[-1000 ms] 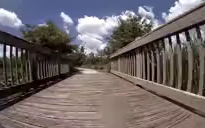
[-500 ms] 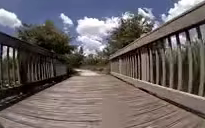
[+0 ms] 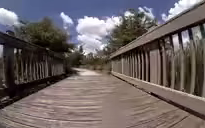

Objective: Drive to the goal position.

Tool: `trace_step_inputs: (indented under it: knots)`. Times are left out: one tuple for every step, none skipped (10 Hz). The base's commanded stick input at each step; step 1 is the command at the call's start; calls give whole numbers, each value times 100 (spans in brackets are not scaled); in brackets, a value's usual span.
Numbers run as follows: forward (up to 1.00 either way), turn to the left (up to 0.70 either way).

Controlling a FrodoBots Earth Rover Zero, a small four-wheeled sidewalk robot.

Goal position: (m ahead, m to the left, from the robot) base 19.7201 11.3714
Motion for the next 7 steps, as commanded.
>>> trace_step_inputs:
  knots:
    - [69, 0]
    - [69, 0]
    - [69, 0]
    - [69, 0]
    - [69, 0]
    - [69, 0]
    - [70, 0]
